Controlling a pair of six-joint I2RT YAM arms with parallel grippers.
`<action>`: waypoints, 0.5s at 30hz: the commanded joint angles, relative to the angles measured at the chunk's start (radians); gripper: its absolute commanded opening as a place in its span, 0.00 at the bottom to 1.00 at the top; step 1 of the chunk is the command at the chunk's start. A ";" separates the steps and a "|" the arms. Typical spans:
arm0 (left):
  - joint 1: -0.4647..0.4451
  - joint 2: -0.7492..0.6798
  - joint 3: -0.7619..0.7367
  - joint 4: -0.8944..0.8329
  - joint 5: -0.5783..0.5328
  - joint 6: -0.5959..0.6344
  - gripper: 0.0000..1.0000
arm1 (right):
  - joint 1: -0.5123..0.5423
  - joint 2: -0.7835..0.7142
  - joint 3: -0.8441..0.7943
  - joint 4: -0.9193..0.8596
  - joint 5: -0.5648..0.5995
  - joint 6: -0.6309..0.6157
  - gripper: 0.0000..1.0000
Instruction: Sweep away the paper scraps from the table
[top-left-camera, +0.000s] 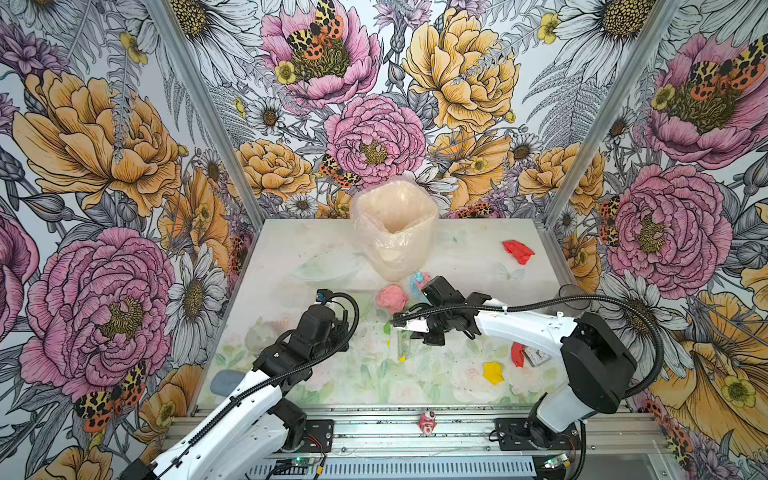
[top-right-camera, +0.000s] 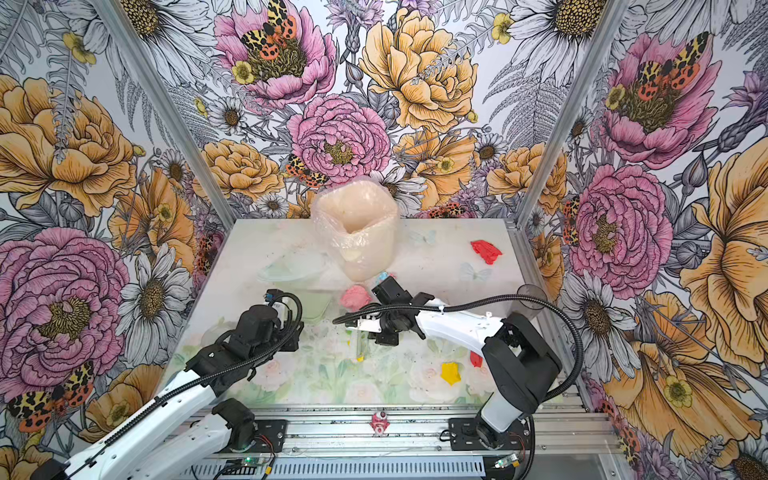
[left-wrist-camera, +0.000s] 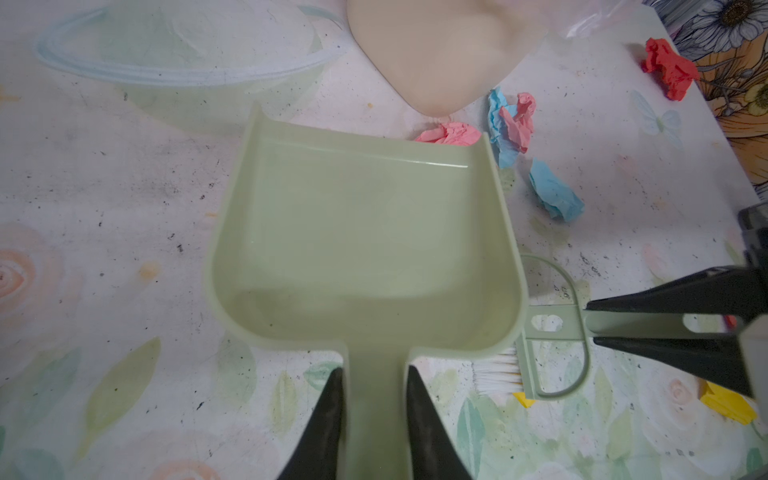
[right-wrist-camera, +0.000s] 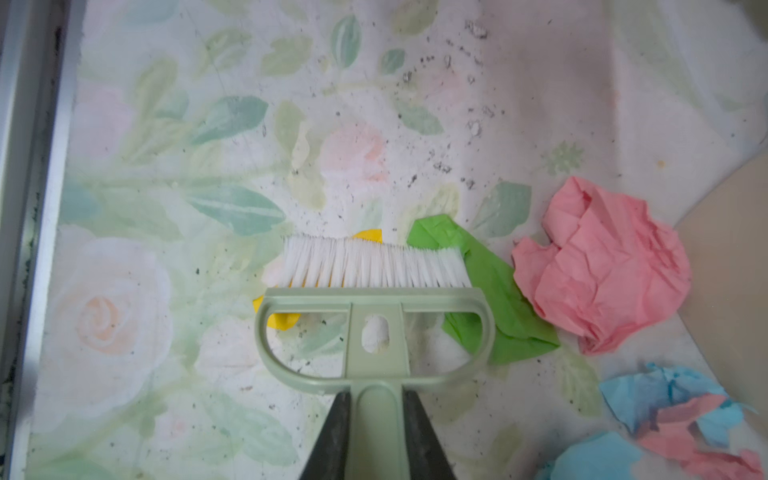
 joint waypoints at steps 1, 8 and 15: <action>0.010 -0.008 0.018 0.029 0.015 0.013 0.00 | -0.049 -0.002 -0.009 -0.119 0.166 -0.065 0.00; 0.011 -0.008 0.020 0.028 0.017 0.014 0.00 | -0.149 -0.108 -0.030 -0.126 0.250 -0.076 0.00; 0.014 -0.009 0.020 0.030 0.016 0.014 0.00 | -0.181 -0.200 0.005 -0.113 0.032 -0.041 0.00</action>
